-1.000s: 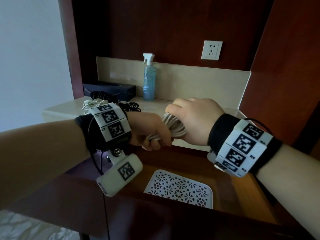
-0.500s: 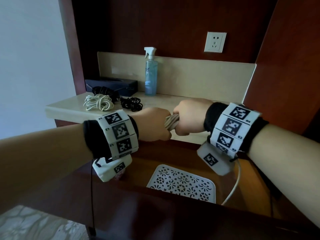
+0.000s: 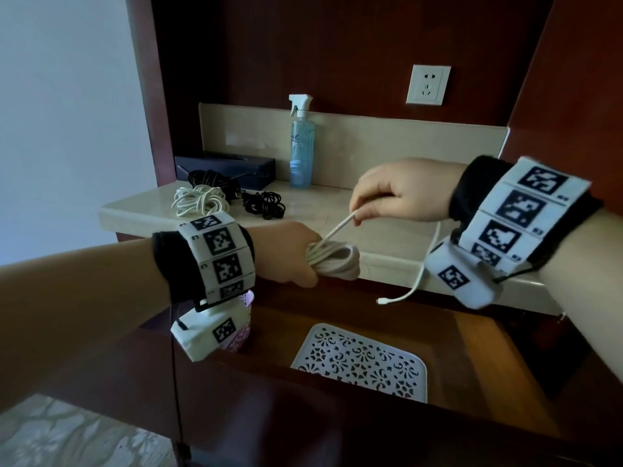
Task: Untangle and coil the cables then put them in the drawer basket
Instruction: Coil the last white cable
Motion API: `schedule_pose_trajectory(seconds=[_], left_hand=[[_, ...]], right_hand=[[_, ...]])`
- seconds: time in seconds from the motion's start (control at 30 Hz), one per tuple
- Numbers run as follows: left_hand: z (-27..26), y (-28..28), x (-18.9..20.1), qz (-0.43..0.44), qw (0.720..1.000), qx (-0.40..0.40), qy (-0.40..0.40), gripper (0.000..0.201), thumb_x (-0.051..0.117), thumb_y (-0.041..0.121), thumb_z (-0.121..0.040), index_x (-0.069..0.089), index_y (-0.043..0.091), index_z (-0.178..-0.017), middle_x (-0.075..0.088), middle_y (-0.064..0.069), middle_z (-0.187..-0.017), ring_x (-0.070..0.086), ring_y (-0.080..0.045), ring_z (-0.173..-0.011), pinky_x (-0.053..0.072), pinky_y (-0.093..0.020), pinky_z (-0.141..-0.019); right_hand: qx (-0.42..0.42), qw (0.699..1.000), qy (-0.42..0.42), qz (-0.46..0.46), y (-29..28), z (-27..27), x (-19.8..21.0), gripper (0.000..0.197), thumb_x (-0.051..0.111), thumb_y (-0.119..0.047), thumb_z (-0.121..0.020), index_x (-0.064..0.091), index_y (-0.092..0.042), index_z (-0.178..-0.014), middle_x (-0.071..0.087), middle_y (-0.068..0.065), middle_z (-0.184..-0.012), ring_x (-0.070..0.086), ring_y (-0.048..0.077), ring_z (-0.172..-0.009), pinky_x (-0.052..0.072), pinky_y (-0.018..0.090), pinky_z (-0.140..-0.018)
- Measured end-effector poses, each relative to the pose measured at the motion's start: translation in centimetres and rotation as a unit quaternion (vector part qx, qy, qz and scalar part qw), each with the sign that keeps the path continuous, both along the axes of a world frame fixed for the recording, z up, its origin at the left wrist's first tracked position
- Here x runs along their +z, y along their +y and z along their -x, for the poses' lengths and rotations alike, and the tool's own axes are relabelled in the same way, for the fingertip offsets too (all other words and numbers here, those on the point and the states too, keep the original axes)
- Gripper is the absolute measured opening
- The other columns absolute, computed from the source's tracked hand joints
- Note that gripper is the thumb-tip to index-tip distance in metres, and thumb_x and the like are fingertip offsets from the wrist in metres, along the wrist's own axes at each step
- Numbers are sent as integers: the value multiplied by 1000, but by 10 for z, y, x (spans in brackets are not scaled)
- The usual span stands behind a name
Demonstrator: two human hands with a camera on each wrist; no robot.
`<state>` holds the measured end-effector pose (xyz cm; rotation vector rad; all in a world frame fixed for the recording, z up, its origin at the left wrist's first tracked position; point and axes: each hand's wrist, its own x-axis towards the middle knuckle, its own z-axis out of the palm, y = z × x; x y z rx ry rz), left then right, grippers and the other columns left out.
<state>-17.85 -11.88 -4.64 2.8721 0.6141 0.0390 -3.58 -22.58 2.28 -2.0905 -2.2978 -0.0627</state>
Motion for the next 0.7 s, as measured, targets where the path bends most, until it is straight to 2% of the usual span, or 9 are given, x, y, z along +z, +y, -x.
schedule_pose_trajectory(seconds=[0.03,0.1,0.2,0.3,0.37,0.47,0.57,0.6,0.7], left_hand=[[1,-2,0,12,1000,-15,6,21,66,23,-81,48,23,-71,52,5,-67,46,-9,-57,41,-21,-59],[2,-8,1,36,998,-45,5,22,68,23,-80,49,25,-70,55,4,-67,48,-10,-57,42,-21,-60],[3,-14,11,55,996,-53,-42,22,69,22,-80,50,23,-69,55,5,-64,47,-5,-51,40,-12,-52],[8,-9,24,124,982,-5,-143,18,68,16,-82,53,18,-72,54,6,-57,45,-1,-39,40,-11,-42],[8,-2,30,206,954,33,-215,13,66,10,-82,55,15,-77,51,6,-53,44,-1,-36,39,-14,-40],[8,2,34,314,909,49,-270,16,63,1,-82,51,9,-75,47,0,-55,42,-5,-41,32,-15,-40],[9,6,33,427,861,41,-274,16,55,-9,-83,49,5,-77,48,-5,-62,43,-10,-51,31,-16,-41],[10,9,32,431,859,47,-273,17,54,-9,-84,49,5,-75,49,-4,-60,43,-10,-51,31,-15,-40],[10,17,29,357,888,91,-277,17,57,1,-88,47,5,-75,51,-2,-53,42,-10,-43,34,-17,-37]], right_hand=[[22,999,2,-23,2,-2,4,12,55,-26,-90,67,-26,-92,53,-19,-80,50,-4,-79,36,14,-72],[56,996,28,-70,10,-3,6,11,59,-22,-89,69,-25,-89,52,-21,-75,50,-11,-78,33,5,-69],[41,989,96,-103,22,-7,-2,10,60,-20,-89,66,-28,-88,53,-27,-78,50,-18,-77,31,-1,-71],[-30,979,170,-111,28,-15,-24,18,51,-17,-93,61,-29,-84,56,-22,-80,50,-11,-75,38,13,-75],[-65,970,193,-133,32,-12,-39,29,47,-18,-94,52,-29,-68,53,-11,-69,46,-1,-64,36,24,-70],[-98,977,114,-148,41,4,-54,32,35,-30,-99,50,-24,-72,49,-10,-71,44,7,-64,28,22,-63],[-107,982,53,-148,46,9,-60,27,28,-34,-100,48,-24,-86,48,-8,-77,45,13,-77,27,24,-69],[-110,983,40,-141,46,8,-62,28,26,-36,-100,48,-24,-87,46,-9,-73,45,14,-76,28,25,-70],[-123,986,-18,-116,43,10,-63,31,25,-36,-100,52,-20,-101,46,-8,-72,46,17,-73,33,27,-69]])
